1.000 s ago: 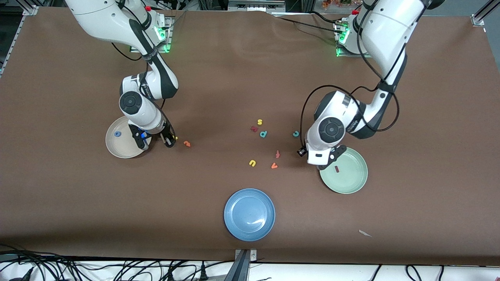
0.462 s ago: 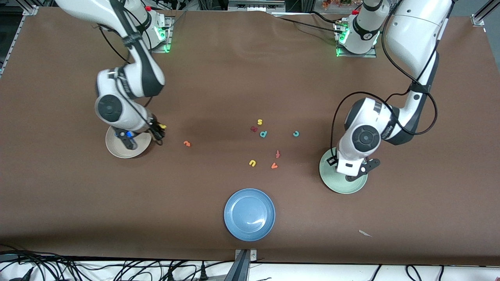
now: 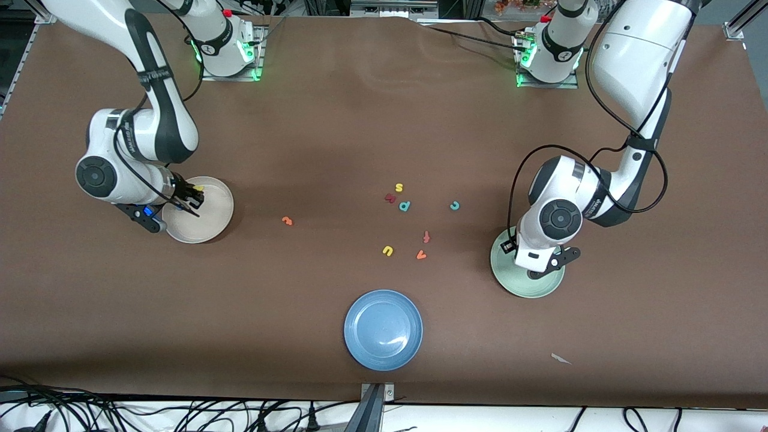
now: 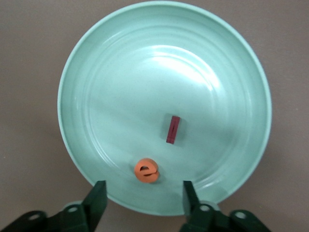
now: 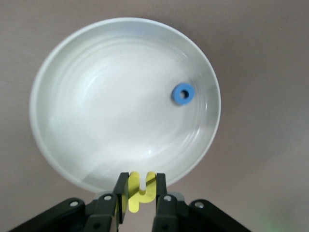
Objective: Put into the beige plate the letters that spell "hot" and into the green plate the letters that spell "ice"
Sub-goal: 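Drop the yellow letter in the white plate while the left gripper drops the orange e, then grasp the orange letter with the right gripper while the left gripper grasps the teal c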
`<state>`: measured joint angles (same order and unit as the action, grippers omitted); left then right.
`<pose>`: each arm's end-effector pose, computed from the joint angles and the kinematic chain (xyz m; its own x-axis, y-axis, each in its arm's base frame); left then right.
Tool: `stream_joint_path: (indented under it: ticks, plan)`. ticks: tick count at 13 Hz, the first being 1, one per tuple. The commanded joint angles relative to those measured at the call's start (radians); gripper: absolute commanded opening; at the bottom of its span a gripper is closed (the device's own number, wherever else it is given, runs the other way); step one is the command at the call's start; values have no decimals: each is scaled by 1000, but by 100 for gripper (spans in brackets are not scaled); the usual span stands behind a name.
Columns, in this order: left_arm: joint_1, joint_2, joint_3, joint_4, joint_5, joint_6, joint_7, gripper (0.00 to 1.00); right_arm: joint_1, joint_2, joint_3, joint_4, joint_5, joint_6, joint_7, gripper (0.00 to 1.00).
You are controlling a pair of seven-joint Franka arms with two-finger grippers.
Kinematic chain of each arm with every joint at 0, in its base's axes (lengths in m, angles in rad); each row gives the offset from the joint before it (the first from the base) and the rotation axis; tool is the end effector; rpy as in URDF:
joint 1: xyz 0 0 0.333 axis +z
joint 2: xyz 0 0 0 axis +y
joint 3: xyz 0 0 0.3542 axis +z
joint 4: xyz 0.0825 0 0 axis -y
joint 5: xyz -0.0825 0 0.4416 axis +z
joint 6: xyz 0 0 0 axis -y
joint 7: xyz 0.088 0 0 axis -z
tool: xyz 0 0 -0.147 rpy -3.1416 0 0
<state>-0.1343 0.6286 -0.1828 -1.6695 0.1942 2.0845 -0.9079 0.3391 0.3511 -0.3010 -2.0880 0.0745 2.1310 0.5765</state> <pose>0.6885 -0.1997 0.1827 0.8690 0.4861 -0.0918 0.4654 -0.8663 -0.1817 0.5886 0.0244 0.1956 0.8032 -0.5576 -0.2098 -0.5231 -0.8286 0.1997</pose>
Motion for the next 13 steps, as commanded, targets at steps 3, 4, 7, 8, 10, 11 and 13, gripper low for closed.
stream_joint_path:
  ticks: [3,4,7,8,10,11,13]
  plan:
    - [-7,-98,-114,-1,-74,-165,-93,100,-3,39,-10,-27,-2,64,-79,54]
    - [-7,-98,-147,-4,-100,-164,-142,94,-3,37,-10,-26,-2,64,-81,86]
    - [-10,-81,-165,-18,-234,-137,-244,79,8,-10,0,9,-2,21,-64,100]
    - [-11,-70,-165,-32,-257,-114,-246,77,15,-17,19,54,-1,-24,-44,100]
    - [-34,-63,-168,-106,-257,12,-262,75,15,-15,71,143,-1,-95,-30,100]
    - [-42,-61,-169,-148,-253,90,-290,74,15,-14,104,167,-2,-94,-49,100]
    - [-76,-58,-167,-202,-245,182,-333,71,15,-1,176,187,1,-85,-160,100]
